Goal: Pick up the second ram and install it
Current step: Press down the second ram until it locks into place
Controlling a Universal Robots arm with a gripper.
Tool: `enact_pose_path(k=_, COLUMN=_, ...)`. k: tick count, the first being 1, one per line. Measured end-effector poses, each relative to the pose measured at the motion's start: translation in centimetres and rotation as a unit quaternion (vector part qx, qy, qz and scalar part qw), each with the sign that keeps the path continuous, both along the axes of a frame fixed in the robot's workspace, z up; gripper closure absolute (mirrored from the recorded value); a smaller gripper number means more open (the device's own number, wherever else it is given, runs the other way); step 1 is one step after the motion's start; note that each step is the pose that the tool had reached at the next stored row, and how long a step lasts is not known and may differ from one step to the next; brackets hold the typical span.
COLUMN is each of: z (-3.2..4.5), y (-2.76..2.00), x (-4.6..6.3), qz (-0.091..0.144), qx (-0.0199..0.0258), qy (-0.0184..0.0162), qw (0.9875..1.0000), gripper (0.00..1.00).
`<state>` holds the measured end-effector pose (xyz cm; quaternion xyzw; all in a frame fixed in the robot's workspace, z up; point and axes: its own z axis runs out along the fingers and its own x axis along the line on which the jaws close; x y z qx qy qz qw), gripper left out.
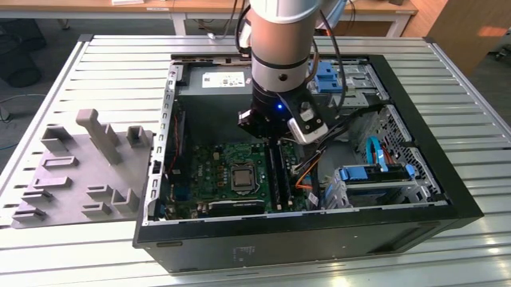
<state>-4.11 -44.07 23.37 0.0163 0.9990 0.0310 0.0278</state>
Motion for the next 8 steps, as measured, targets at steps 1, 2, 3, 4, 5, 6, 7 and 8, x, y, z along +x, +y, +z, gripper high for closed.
enact_pose_path(k=1, z=-0.04, y=0.06, x=0.00, qz=0.000, qx=0.0000, qy=0.0000, qw=1.0000, gripper=0.89)
enact_pose_path(k=2, z=-0.08, y=0.13, x=0.00, qz=0.000, qx=0.0001, qy=0.0000, qw=1.0000, gripper=0.89)
enact_pose_path(k=3, z=-0.13, y=0.23, x=0.00, qz=0.000, qx=0.0001, qy=0.0000, qw=1.0000, gripper=0.89)
enact_pose_path(k=4, z=-0.17, y=0.33, x=-0.01, qz=0.000, qx=0.0001, qy=0.0000, qw=1.0000, gripper=0.89)
enact_pose_path(k=5, z=-0.23, y=0.43, x=-0.01, qz=0.000, qx=0.0000, qy=0.0000, qw=1.0000, gripper=0.89)
enact_pose_path(k=6, z=-0.31, y=0.48, x=-0.01, qz=0.000, qx=0.0001, qy=0.0000, qw=1.0000, gripper=0.89)
enact_pose_path(k=7, z=-0.40, y=0.53, x=-0.01, qz=0.000, qx=0.0001, qy=-0.0001, qw=1.0000, gripper=0.89)
enact_pose_path(k=8, z=-0.46, y=0.55, x=-0.01, qz=0.000, qx=0.0001, qy=0.0000, qw=1.0000, gripper=0.89)
